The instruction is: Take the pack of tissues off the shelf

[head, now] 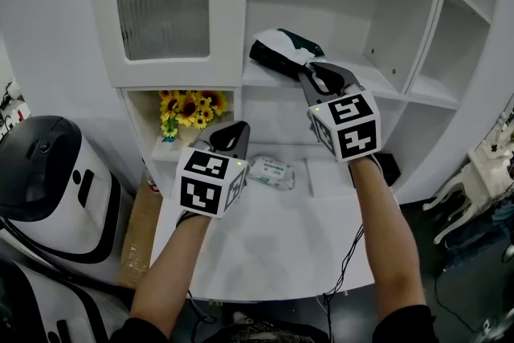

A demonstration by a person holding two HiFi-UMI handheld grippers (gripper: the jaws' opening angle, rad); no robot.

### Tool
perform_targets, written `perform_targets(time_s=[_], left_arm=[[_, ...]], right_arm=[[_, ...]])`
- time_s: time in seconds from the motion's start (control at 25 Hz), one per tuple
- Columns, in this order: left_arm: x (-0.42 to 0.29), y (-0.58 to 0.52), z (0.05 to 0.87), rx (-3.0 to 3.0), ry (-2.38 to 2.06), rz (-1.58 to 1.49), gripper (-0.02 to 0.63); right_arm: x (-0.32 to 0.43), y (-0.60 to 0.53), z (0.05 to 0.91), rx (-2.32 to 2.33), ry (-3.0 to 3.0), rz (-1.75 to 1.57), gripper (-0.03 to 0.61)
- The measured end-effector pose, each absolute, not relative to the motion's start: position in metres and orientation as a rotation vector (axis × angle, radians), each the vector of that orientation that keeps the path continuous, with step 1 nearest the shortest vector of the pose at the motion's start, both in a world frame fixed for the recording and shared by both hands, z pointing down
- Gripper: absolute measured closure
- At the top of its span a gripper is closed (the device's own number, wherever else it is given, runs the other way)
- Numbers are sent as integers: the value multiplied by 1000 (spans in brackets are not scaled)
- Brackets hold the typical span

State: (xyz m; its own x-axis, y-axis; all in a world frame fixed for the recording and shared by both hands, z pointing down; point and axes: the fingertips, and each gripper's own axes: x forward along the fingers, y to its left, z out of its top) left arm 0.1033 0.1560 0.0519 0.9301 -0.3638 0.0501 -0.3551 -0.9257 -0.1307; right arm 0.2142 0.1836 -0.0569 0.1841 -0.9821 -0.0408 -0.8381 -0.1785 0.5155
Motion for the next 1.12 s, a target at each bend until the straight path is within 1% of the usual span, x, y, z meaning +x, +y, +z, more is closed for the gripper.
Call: perform_targets(time_s=[0.6,1.12], left_arm=[[95,224,44,-2901,741,-132,604],[73,296,62,-2840,973,-155,604]], right_arm=[[197,253,-66,2060,-1907,-626,512],[173,335,-38,1973,-2128,-650,514]])
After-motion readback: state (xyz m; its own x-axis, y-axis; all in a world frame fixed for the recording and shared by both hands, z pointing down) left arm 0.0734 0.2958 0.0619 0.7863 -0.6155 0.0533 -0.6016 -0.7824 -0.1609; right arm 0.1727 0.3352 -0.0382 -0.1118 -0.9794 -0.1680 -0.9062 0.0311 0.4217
